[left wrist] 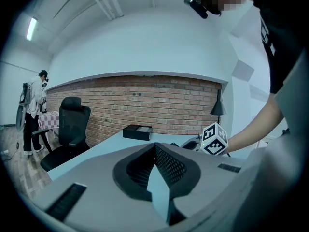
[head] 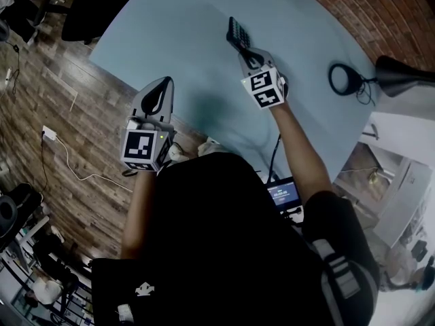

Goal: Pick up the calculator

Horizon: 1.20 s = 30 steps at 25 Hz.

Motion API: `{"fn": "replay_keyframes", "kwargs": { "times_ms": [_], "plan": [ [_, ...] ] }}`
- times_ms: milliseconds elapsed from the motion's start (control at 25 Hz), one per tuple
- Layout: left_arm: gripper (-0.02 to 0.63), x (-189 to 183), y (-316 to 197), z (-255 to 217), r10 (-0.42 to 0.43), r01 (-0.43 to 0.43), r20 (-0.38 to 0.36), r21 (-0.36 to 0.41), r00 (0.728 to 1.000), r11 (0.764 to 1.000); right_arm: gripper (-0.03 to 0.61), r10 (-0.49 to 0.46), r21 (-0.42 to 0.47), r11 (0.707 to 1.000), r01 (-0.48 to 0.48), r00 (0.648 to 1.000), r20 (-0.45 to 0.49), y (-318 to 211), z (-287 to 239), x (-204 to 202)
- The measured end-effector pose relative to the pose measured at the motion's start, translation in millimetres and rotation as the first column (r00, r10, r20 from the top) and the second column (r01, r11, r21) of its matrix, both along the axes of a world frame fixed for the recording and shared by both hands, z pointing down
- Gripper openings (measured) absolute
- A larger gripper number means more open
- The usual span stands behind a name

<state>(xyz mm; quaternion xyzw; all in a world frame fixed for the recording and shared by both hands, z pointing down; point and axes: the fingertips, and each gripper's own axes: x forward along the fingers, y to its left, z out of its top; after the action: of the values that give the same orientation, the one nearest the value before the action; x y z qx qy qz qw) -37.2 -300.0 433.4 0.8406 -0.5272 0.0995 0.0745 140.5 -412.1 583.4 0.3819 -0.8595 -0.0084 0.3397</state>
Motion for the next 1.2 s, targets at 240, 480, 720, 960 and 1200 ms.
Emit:
{"fn": "replay_keyframes", "kwargs": {
  "times_ms": [240, 480, 720, 960, 1200],
  "plan": [
    [0.009, -1.2, 2.0, -1.8, -0.012, 0.012, 0.001, 0.011, 1.0, 1.0, 0.044, 0.082, -0.006, 0.997, -0.082, 0.989, 0.123, -3.3, -22.6, 1.9],
    [0.009, -0.4, 4.7, -3.6, -0.01, 0.01, 0.001, 0.007, 1.0, 1.0, 0.044, 0.14, -0.03, 0.99, -0.136, 0.959, 0.246, -6.1, -44.3, 4.7],
    [0.009, 3.6, 7.4, -4.7, -0.002, 0.002, 0.01, 0.004, 1.0, 1.0, 0.044, 0.159, -0.032, 0.987, -0.158, 0.92, 0.358, -8.0, -74.6, 1.6],
    [0.009, 1.7, 7.8, -8.7, -0.013, 0.013, 0.035, 0.019, 0.999, 1.0, 0.046, 0.134, 0.014, 0.987, -0.159, 0.875, 0.465, -6.6, -111.0, -6.1],
    [0.009, 1.6, 5.9, -14.3, -0.035, 0.034, 0.028, 0.036, 0.999, 0.999, 0.046, 0.106, 0.054, 0.985, -0.163, 0.828, 0.551, -5.4, -143.3, -8.6]
  ]
}}
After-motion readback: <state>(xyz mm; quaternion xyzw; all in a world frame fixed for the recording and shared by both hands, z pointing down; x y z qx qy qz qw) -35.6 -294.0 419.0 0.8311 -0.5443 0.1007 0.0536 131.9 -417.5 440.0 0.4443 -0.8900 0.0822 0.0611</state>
